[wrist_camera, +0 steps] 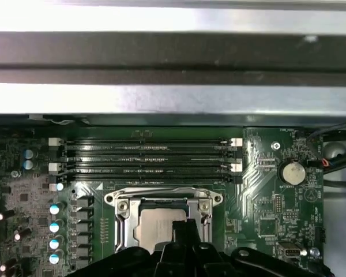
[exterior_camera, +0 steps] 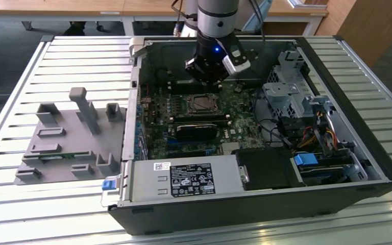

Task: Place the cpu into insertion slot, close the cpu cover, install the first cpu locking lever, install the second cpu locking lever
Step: 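Install the second cpu locking lever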

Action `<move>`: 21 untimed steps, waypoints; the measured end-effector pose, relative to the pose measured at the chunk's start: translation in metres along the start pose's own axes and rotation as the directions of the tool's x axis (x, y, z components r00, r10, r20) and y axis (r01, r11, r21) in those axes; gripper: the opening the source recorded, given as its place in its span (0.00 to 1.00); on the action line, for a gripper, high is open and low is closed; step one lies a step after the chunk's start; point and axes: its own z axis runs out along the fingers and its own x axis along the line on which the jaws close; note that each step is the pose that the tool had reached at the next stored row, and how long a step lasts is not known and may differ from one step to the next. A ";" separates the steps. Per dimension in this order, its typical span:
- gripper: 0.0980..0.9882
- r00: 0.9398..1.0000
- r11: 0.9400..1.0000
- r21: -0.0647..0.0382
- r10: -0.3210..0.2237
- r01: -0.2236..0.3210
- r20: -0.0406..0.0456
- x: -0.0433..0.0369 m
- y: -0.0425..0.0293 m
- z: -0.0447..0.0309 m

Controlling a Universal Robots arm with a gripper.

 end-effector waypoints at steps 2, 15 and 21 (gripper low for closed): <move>0.03 1.000 1.000 0.000 0.000 0.000 0.000 -0.0001 0.0001 -0.0040; 0.03 1.000 1.000 0.000 0.000 0.000 0.000 -0.0004 -0.0147 -0.0048; 0.03 1.000 1.000 0.000 0.000 0.000 -0.012 -0.0014 -0.0182 -0.0049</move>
